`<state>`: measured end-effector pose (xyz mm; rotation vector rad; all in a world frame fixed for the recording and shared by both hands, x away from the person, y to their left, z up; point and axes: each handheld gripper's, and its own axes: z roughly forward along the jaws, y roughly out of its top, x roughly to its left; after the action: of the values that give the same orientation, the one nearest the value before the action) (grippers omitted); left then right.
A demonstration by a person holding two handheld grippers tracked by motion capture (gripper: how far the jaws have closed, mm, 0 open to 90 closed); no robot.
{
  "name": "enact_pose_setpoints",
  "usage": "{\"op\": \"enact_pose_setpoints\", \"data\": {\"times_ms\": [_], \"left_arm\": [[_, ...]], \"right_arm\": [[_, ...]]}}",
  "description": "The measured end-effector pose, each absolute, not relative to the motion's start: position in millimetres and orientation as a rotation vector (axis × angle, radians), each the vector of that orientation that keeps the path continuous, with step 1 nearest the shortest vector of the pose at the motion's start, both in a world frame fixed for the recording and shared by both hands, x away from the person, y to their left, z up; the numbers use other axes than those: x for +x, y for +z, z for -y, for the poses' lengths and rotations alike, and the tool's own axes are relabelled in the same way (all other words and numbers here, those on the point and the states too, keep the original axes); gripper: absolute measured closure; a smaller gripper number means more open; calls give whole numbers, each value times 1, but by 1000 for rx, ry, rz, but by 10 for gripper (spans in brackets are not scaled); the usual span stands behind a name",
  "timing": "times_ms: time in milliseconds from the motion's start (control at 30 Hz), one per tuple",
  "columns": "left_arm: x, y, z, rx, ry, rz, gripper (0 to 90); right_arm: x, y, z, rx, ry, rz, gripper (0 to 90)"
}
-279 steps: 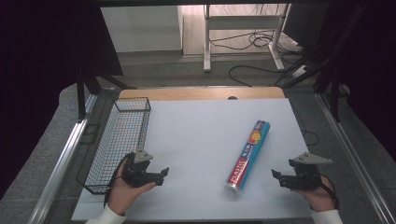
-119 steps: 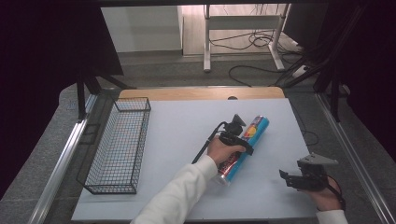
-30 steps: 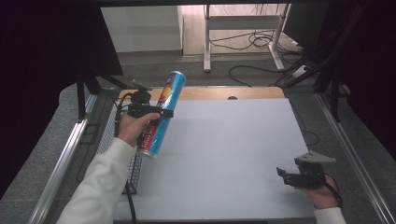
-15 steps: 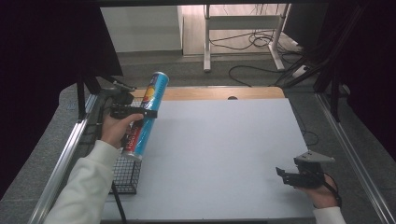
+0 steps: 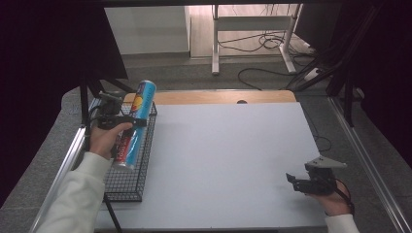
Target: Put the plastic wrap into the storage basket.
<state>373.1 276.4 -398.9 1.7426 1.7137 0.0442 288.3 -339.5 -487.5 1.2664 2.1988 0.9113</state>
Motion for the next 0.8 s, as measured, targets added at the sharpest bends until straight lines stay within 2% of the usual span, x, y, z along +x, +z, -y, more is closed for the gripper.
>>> {"op": "enact_pose_setpoints", "data": {"times_ms": [333,800], "left_arm": [[373,-426,-290,1749,41,-1799,313],[373,-458,-287,1822,62,-1865,313]], "right_arm": [[289,-489,338,1268,906,-2203,193],[290,-490,338,1267,900,-2207,193]]}}
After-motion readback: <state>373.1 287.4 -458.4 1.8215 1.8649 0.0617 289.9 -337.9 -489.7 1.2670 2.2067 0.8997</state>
